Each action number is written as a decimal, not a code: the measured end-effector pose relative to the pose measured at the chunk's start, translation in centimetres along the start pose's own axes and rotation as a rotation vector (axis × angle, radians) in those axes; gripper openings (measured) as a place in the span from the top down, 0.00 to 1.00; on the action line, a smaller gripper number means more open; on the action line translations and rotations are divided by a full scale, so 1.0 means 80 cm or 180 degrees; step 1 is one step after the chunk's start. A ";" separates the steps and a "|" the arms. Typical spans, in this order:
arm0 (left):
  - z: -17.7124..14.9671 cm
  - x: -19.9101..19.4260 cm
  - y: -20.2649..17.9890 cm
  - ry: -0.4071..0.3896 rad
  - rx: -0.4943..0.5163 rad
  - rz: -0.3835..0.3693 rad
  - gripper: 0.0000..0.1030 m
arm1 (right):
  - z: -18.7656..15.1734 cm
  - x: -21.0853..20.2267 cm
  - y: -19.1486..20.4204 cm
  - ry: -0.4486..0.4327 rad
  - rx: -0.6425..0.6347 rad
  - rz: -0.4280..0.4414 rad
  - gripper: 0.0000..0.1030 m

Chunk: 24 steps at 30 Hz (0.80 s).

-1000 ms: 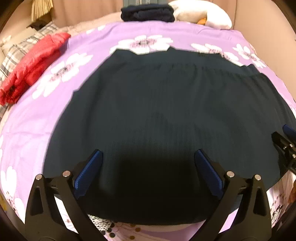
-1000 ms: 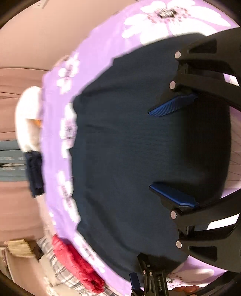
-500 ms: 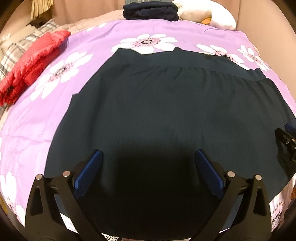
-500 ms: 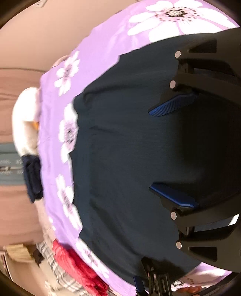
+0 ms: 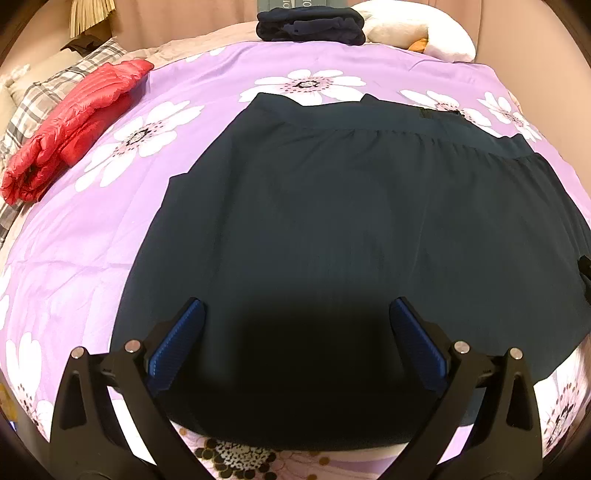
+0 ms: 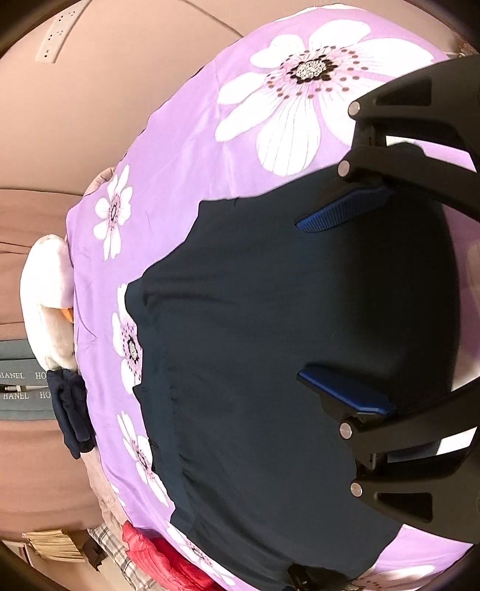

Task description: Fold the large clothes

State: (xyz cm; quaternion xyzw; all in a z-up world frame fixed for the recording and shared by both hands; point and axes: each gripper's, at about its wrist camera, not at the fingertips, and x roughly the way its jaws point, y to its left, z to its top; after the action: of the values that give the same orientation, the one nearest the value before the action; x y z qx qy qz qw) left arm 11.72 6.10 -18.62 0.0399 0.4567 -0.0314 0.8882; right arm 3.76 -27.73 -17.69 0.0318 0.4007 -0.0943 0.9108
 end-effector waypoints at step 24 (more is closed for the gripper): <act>-0.020 -0.099 -0.024 -0.0023 0.0134 0.0275 0.02 | -0.013 -0.079 0.028 -0.0027 -0.0124 0.0294 0.14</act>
State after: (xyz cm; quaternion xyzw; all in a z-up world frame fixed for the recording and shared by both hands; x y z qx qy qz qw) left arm 5.68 4.52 -13.19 0.0782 0.4506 -0.0027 0.8893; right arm -0.69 -24.48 -13.78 0.0321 0.3967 -0.0444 0.9163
